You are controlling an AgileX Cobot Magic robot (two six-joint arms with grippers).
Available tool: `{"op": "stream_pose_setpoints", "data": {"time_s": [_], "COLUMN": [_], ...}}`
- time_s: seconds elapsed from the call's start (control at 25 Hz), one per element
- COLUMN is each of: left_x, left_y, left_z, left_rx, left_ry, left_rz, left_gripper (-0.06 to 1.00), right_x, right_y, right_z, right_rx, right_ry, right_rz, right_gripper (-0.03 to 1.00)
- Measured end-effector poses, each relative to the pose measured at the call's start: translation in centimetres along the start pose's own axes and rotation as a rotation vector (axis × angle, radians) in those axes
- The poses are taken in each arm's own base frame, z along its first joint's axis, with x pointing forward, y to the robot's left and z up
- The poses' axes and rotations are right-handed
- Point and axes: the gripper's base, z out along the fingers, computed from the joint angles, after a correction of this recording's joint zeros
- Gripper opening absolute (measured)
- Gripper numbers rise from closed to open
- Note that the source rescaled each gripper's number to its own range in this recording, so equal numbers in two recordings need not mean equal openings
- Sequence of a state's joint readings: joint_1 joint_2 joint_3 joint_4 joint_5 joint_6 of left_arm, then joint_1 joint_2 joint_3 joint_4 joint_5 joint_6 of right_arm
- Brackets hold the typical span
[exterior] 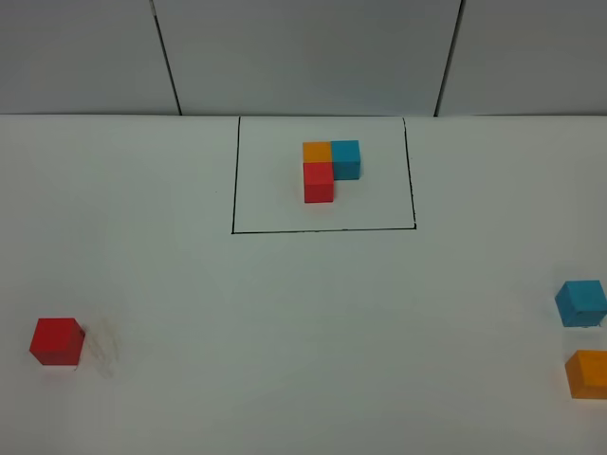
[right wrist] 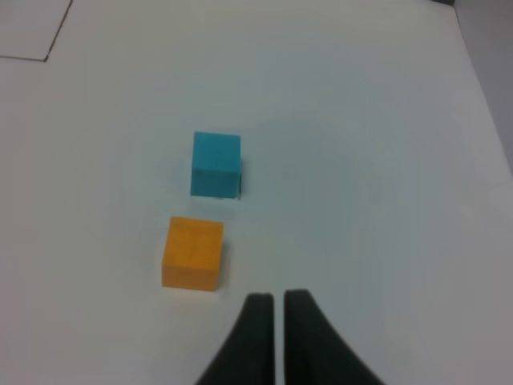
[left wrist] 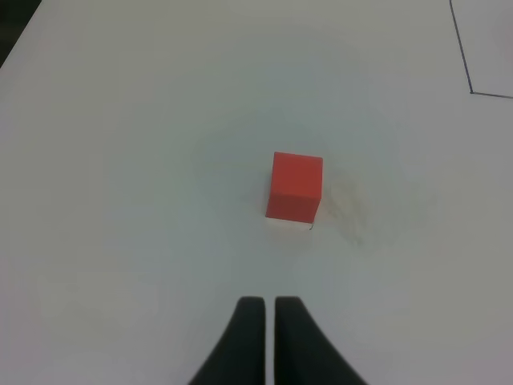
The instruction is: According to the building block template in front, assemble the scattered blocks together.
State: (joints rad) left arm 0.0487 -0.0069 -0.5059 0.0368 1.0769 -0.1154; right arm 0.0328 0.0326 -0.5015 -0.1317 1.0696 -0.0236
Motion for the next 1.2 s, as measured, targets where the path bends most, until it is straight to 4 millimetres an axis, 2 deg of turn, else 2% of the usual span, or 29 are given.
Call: {"op": "stream_pose_setpoints", "data": {"time_s": [1.2], "left_x": [0.00], "left_y": [0.00], "left_z": [0.00], "left_rx": [0.000], "left_ry": [0.000], "left_rz": [0.003], "left_gripper": [0.00], "right_x": [0.00], "right_y": [0.00], "right_z": [0.00], "right_rx": [0.000], "right_ry": [0.000], "right_rz": [0.000], "right_gripper": [0.00]}}
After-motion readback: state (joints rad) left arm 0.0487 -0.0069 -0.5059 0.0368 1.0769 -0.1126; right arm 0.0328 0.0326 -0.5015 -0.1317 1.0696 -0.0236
